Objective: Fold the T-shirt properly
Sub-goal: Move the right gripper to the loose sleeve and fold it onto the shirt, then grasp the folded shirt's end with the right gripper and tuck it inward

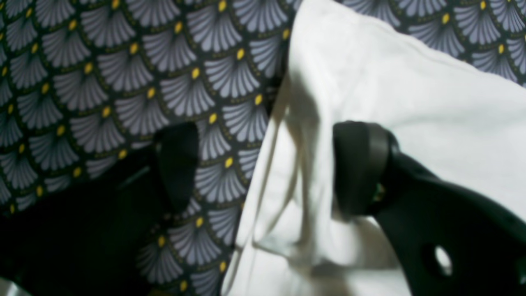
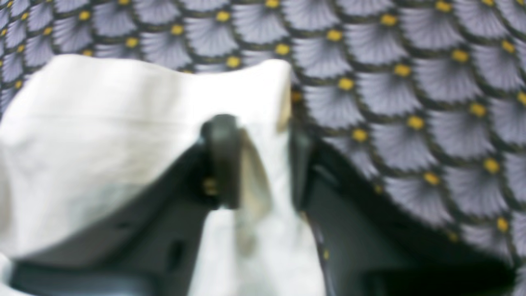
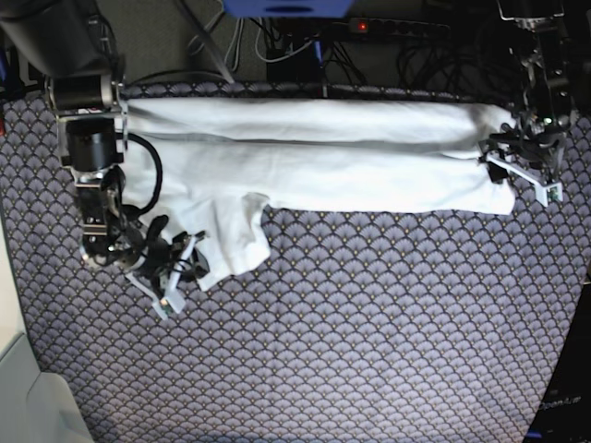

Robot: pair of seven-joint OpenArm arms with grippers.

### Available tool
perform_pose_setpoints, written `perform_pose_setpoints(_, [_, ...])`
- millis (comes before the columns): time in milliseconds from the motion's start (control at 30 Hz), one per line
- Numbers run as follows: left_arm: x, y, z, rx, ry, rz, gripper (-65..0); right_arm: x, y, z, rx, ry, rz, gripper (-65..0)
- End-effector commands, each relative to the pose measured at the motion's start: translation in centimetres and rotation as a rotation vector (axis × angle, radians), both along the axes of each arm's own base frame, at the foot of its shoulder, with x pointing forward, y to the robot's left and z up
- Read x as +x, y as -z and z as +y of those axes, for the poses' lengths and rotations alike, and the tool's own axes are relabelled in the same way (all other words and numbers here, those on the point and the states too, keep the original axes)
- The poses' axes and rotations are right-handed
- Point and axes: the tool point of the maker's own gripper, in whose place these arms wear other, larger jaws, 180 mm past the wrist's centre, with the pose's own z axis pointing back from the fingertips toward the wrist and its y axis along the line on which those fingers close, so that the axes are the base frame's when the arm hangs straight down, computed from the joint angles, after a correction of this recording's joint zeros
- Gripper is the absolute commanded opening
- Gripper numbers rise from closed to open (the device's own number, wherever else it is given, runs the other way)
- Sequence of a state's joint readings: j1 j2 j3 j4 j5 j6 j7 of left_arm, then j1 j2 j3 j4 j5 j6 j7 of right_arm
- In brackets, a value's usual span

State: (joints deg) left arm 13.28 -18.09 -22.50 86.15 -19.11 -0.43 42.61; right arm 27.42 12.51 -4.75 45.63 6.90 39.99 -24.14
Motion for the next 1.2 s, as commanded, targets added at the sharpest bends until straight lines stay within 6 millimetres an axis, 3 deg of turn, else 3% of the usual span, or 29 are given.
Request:
perform_pose_setpoints(0, [-0.7,0.4,0.0,0.002,0.011,0.046,-16.4,1.6,-2.1,-0.1,0.013,0.003,-0.060,-58.1])
perform_pose_setpoints(33, [-0.6,0.4,0.0,0.001,0.011,0.044,-16.4,1.6,-2.0,0.0,0.012,0.001,-0.059,-64.6])
perform_pose_setpoints(167, [-0.6,0.4,0.0,0.000,0.010,0.046,-16.4,2.1,-3.4,-0.1,0.004,-0.007,-0.102,-65.0])
perform_pose_setpoints(267, [-0.7,0.6,-0.1,-0.002,0.010,0.051,-16.4,1.3,-4.8,-0.2,-0.025,-0.033,-0.168,-65.0])
perform_pose_setpoints(433, [-0.6,0.5,0.0,0.001,0.010,0.045,-16.4,-1.6,-7.2,0.3,-0.103,-0.095,-0.247,-65.0])
perform_pose_setpoints(733, [0.0,0.2,0.0,0.002,0.010,0.032,-16.4,-7.1,-10.9,-1.8,-0.184,-0.054,-0.345,-65.0])
perform_pose_setpoints(900, [0.3,0.0,0.0,0.002,0.010,0.025,-16.4,-10.0,-11.9,-2.6,-0.212,-0.035,-0.368,-65.0])
perform_pose_setpoints(1167, [0.3,0.0,0.0,0.003,0.010,0.023,-16.3,-14.6,-11.7,-3.9,-0.217,0.045,-0.337,-65.0])
